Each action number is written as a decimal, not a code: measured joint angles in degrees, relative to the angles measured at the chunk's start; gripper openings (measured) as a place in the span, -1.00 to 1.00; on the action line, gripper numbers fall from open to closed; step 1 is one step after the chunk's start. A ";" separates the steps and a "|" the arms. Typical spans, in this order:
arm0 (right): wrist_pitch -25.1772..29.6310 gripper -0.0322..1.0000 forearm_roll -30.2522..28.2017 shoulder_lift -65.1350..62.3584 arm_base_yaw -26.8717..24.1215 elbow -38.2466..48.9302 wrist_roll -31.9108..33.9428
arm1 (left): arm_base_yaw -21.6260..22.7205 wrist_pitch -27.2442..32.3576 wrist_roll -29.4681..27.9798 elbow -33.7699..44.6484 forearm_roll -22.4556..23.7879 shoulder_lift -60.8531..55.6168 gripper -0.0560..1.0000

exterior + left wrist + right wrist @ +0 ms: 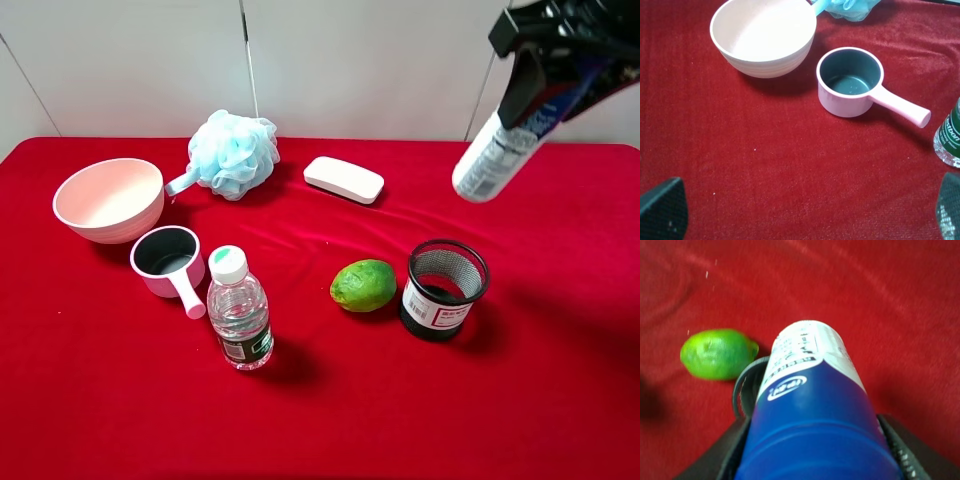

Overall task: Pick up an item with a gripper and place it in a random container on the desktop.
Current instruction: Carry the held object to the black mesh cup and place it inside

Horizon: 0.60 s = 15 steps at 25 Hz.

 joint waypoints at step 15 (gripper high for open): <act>0.05 -0.20 1.33 -3.60 6.97 8.35 0.57 | 0.00 0.00 0.00 0.00 0.00 0.00 0.99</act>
